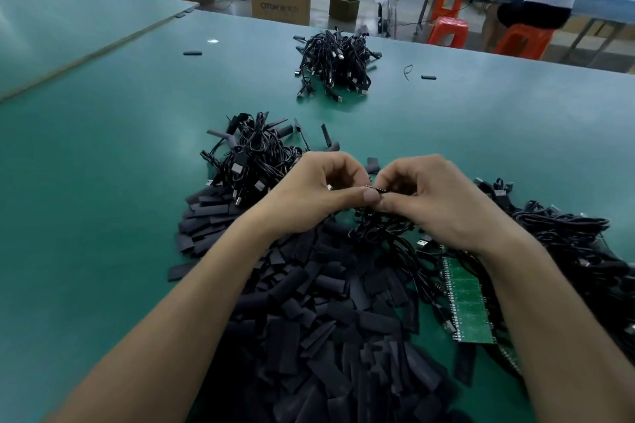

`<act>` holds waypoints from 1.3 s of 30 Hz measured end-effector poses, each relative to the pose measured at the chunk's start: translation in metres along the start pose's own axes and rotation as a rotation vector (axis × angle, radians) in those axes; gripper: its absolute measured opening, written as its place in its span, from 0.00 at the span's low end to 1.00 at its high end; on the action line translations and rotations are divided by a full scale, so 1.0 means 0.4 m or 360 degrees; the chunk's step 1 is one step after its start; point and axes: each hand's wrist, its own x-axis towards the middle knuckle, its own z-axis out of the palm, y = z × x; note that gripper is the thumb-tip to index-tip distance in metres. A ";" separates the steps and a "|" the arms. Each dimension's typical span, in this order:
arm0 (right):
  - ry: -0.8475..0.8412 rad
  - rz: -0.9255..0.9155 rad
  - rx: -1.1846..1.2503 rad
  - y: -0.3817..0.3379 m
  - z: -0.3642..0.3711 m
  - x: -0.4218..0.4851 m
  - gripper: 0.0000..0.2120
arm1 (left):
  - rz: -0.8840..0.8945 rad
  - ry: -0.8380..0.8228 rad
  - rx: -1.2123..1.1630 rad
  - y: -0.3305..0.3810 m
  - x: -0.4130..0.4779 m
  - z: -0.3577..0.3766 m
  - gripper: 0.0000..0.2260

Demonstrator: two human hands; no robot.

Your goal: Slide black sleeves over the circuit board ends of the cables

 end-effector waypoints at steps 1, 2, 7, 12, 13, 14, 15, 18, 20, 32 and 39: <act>-0.0013 -0.0013 0.0025 -0.001 0.000 0.000 0.04 | -0.0016 -0.0012 -0.0037 -0.002 -0.001 0.001 0.06; -0.0031 -0.0027 0.0055 -0.002 0.000 -0.001 0.03 | -0.0021 -0.0026 -0.0073 -0.003 -0.003 0.003 0.07; -0.0185 -0.0072 0.0175 0.002 -0.008 0.005 0.04 | -0.0004 -0.0038 -0.0261 -0.008 -0.018 0.013 0.05; -0.0310 -0.0105 0.0340 0.011 -0.017 0.016 0.05 | 0.0014 -0.0030 -0.0267 -0.007 -0.018 0.008 0.04; -0.0332 -0.0112 0.0364 0.014 -0.019 0.017 0.05 | 0.0009 -0.0041 -0.0270 -0.006 -0.018 0.007 0.03; -0.0352 -0.0116 0.0387 0.016 -0.019 0.018 0.04 | 0.0003 -0.0055 -0.0277 -0.007 -0.017 0.006 0.03; -0.0368 -0.0117 0.0418 0.016 -0.020 0.019 0.04 | -0.0004 -0.0074 -0.0292 -0.008 -0.018 0.006 0.03; -0.0365 -0.0127 0.0528 0.015 -0.018 0.021 0.06 | -0.0035 -0.0097 -0.0408 -0.012 -0.021 0.008 0.05; -0.0303 -0.0117 0.0483 0.013 -0.018 0.024 0.06 | -0.0035 -0.0037 -0.0488 -0.012 -0.020 0.006 0.05; 0.0527 0.0374 -0.0558 0.003 -0.036 0.011 0.12 | 0.0283 0.0689 -0.0833 0.050 -0.017 -0.059 0.08; -0.0183 0.0534 -0.0758 -0.080 -0.006 0.011 0.12 | 0.0247 0.0811 0.0124 0.059 -0.024 -0.067 0.09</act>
